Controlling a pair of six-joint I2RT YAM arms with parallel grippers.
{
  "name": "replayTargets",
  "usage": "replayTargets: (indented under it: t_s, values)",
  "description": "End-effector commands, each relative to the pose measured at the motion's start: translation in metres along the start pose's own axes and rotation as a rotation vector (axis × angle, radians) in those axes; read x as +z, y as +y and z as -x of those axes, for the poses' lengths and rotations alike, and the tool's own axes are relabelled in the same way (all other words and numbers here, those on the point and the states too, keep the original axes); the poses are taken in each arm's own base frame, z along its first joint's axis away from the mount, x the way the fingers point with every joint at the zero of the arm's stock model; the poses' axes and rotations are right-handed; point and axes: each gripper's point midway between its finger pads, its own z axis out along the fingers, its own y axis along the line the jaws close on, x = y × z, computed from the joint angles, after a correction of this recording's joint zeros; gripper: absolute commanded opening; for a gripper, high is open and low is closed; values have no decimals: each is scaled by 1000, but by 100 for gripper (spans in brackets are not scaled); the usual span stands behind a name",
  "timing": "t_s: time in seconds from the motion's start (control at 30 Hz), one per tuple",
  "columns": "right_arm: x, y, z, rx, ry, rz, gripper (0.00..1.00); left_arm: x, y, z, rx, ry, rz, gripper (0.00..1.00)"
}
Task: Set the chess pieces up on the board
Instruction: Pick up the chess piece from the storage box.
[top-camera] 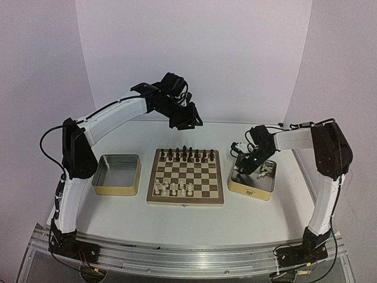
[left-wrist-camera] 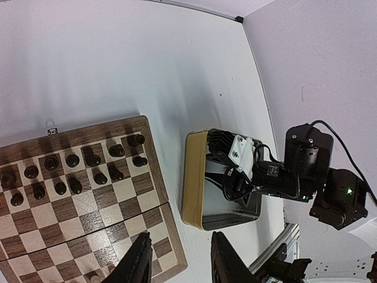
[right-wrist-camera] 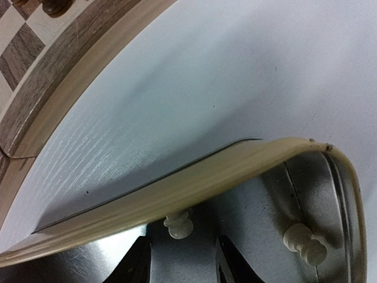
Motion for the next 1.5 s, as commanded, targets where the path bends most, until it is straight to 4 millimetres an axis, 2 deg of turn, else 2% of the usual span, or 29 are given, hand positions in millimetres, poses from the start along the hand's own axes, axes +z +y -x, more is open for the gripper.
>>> replayTargets:
  t_s: [0.0, 0.27, 0.37, 0.6, 0.73, 0.9, 1.1, 1.2, 1.3, 1.47]
  values:
    - [12, 5, 2, -11, -27, 41, 36, -29, -25, 24, 8, -97, -49, 34]
    - [11, 10, -2, -21, -36, 57, 34, -26, -23, 23, 1, -94, -47, 34]
    - [12, 10, -2, -25, -33, 58, 27, -26, -24, 23, 6, -93, -48, 34]
    - [9, 10, -2, -15, -43, 52, 3, -27, -22, 21, 7, -89, -44, 34]
    - [-1, 9, -7, 0, -41, 23, 0, -30, -22, 20, 10, -88, -41, 34]
    - [-26, 6, -15, 21, -62, -19, 0, -28, -22, 17, 11, -74, -48, 34]
    - [-67, 10, -6, 59, -139, -43, 0, -20, -29, 8, -3, -13, -110, 41]
    - [-94, 19, 11, 78, -206, -3, 0, -16, -34, 3, -18, 23, -155, 50]
    - [-121, 38, 31, 68, -292, 86, 0, -13, -40, -3, -29, 58, -212, 60]
    - [-141, 70, 62, 41, -349, 177, 0, -7, -49, -11, -60, 133, -343, 64]
